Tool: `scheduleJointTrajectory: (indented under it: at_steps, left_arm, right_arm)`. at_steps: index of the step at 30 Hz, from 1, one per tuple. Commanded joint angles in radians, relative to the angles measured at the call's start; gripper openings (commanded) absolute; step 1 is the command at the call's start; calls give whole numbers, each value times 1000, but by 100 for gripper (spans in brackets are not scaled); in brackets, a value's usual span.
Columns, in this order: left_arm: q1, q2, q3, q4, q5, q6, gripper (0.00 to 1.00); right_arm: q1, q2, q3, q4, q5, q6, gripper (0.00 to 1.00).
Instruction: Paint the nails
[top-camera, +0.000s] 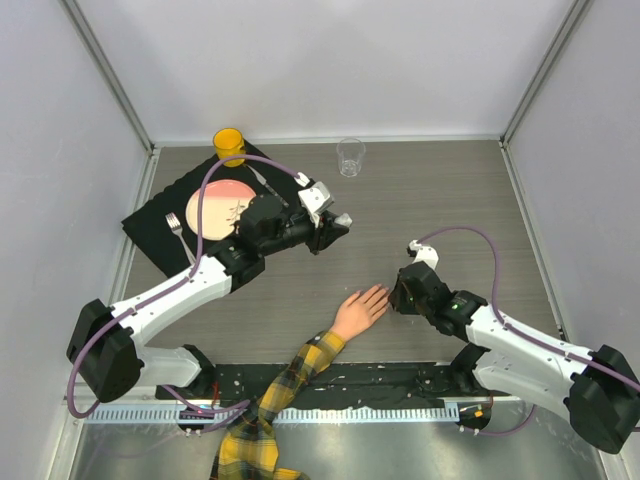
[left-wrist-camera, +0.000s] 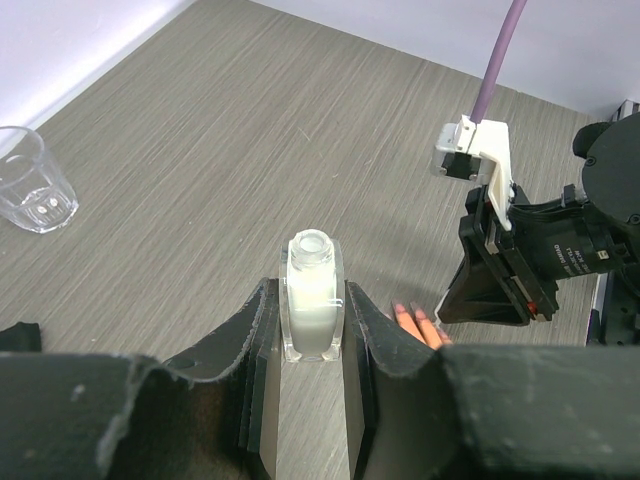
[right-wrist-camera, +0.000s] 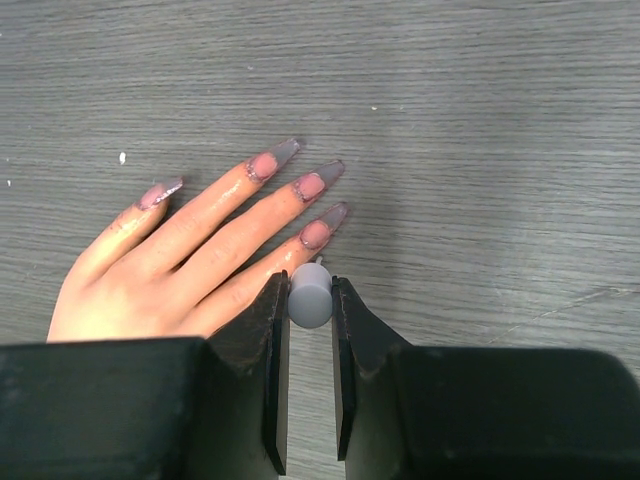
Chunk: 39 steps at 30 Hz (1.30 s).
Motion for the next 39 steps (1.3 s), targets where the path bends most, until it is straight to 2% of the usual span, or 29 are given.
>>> scheduleJointTrajectory:
  at_steps: [1,21,39]
  left_arm:
    - [2,-11,42,29,18,12,0]
    - [2,-6,47,26,21,9,0]
    - [2,-6,45,23,22,10,0]
  right_arm:
    - [-4,-33,27,28,-34,-3,1]
    - [-4,-56,28,-58,-6,70,1]
    - [-4,-15,42,5,28,15,1]
